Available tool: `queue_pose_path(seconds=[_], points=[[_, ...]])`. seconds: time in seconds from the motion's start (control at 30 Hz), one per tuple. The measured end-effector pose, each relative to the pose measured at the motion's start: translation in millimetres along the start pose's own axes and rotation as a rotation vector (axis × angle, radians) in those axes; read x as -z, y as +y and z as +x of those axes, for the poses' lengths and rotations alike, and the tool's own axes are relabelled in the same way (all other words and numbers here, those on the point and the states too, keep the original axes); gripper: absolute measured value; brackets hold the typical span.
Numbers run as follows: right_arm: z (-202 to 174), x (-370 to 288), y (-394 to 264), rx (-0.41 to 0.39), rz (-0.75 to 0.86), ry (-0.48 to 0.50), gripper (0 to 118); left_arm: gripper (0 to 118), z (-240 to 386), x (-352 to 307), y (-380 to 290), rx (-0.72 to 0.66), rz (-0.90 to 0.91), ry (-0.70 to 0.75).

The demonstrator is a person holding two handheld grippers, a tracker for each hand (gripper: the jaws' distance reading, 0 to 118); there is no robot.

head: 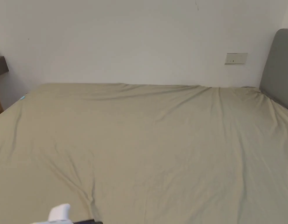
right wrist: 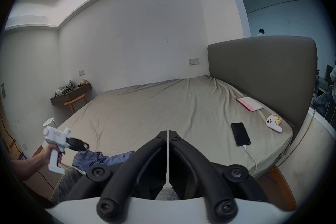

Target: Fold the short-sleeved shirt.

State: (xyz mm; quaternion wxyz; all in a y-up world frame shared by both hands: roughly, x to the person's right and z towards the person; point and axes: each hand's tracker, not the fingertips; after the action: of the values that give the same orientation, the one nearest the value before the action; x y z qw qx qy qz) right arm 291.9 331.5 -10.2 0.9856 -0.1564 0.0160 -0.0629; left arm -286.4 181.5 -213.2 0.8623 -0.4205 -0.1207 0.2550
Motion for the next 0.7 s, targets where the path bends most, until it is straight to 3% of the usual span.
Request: queue_pose_path(seconds=[0.03,0.23,0.37,0.4,0.43,0.47,0.5,0.53,0.57,0.63,0.7], points=[[-1.8,-1.2,4.3,0.001,0.003,0.000,3,118,-16.5,-8.7,11.0,-0.010,-0.036,-0.006],[-3.3,8.8,7.5,0.043,0.017,0.041,3,114,-109.6,-19.3,14.3,-0.184,-0.097,-0.029],[-9.4,16.5,3.8,0.067,-0.008,0.069,3,112,-129.6,21.4,-12.7,-0.309,-0.303,-0.040],[-12.1,16.7,3.2,0.063,-0.013,0.070,3,112,-136.4,29.1,-12.6,-0.291,-0.336,0.023],[-13.8,16.4,1.8,0.054,-0.020,0.075,3,111,-130.6,24.1,-14.2,-0.217,-0.248,-0.059],[-16.0,15.7,0.6,0.044,-0.021,0.081,3,95,-125.7,22.5,-12.9,-0.175,-0.210,-0.091],[-17.8,15.4,-0.5,0.036,-0.022,0.083,3,48,-124.5,28.3,-12.6,-0.189,-0.251,-0.093],[-19.5,16.2,-1.5,0.029,-0.026,0.085,3,14,-123.1,30.0,-15.1,-0.255,-0.292,-0.096],[-24.2,16.7,0.5,0.024,-0.033,0.085,3,14,-120.8,34.7,-17.1,-0.251,-0.272,-0.022],[-26.9,19.7,0.1,0.018,-0.045,0.083,3,14,-108.7,40.7,-25.0,-0.057,-0.225,0.030],[-28.4,20.9,0.1,0.014,-0.048,0.076,3,14,-99.3,32.7,-22.4,-0.067,-0.222,0.046]])
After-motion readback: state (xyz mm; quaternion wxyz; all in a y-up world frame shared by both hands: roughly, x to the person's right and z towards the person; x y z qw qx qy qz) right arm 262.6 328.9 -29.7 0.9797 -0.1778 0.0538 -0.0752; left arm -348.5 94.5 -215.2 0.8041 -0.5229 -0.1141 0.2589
